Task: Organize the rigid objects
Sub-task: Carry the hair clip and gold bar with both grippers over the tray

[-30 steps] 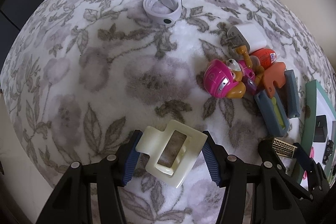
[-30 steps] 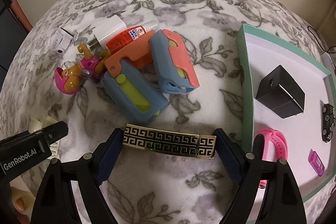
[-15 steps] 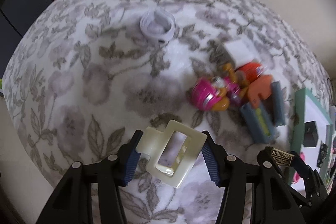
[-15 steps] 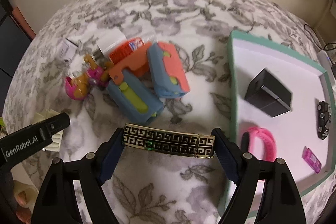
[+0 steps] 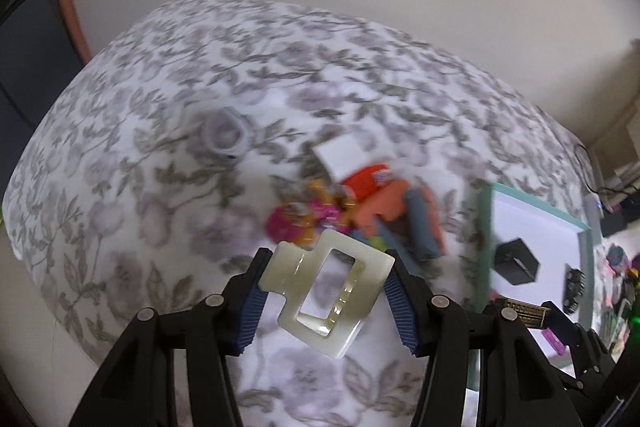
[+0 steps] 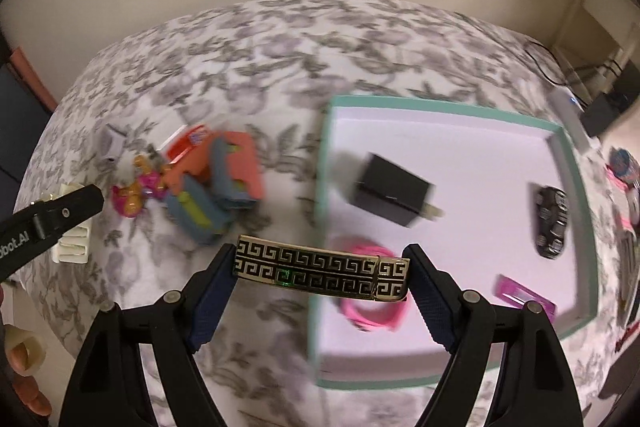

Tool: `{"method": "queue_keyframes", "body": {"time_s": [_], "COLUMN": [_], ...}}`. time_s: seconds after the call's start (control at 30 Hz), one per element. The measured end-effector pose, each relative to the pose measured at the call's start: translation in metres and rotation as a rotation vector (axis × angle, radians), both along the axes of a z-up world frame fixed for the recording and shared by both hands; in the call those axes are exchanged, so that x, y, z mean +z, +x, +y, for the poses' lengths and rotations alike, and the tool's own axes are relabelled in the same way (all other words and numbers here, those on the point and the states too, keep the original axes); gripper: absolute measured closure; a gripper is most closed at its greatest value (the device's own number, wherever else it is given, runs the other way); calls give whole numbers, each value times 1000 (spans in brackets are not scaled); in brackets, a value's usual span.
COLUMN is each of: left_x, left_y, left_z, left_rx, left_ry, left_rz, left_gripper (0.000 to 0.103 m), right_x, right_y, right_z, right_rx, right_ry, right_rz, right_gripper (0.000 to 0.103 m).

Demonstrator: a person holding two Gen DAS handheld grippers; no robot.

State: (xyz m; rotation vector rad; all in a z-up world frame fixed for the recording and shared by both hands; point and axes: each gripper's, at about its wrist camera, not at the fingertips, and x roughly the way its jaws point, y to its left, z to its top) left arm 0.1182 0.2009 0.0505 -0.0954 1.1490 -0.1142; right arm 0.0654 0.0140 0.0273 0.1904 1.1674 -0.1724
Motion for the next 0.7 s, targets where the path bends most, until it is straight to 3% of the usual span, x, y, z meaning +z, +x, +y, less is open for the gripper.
{"method": "queue_keyframes", "body": {"time_s": [0.27, 0.47, 0.7], "left_x": [4, 0, -11], "left_y": [-10, -21, -38], "left_z": [-61, -110, -161], "left_rx": [-121, -223, -326], "left_ry": [16, 22, 27], "left_rz": [1, 18, 44], "left_gripper": [45, 45, 45], "right_x": [1, -4, -16], "right_y": [-13, -23, -40], "right_z": [-61, -109, -158], "right_rx": [-132, -236, -329], "right_ry": [26, -48, -11], "right_rz": [13, 55, 109], "right_gripper": [19, 19, 19]}}
